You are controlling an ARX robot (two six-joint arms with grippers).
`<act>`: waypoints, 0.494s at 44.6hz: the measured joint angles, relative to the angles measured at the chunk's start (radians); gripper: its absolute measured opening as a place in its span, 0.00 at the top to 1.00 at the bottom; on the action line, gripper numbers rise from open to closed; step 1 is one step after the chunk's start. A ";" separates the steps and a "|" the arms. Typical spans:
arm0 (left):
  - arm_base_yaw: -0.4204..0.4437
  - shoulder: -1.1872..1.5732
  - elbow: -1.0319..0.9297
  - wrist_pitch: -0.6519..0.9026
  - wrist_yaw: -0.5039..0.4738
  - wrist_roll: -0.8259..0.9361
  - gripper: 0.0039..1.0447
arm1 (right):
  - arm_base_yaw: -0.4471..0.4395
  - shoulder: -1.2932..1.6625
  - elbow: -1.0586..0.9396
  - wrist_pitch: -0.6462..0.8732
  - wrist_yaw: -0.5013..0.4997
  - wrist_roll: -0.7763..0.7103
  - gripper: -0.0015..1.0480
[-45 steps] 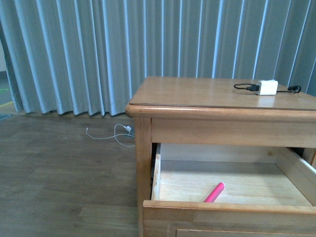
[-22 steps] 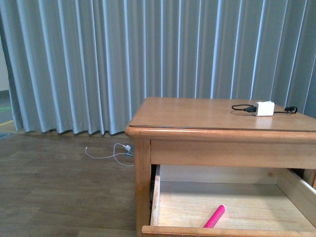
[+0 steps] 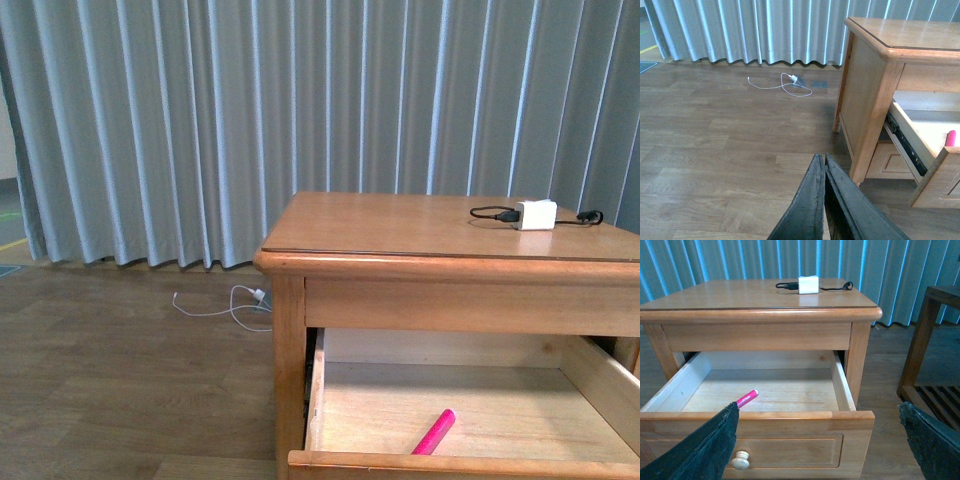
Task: Place pink marker in drawer with both arms
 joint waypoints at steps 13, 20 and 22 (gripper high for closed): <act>0.001 -0.045 -0.029 0.008 0.000 0.002 0.96 | 0.000 0.000 0.000 -0.001 0.000 0.000 0.08; 0.001 -0.045 -0.029 0.008 0.001 0.001 0.96 | 0.000 0.000 0.000 -0.001 0.000 0.000 0.08; 0.001 -0.045 -0.029 0.008 0.001 0.001 0.87 | 0.014 0.010 0.017 -0.075 0.043 0.027 0.08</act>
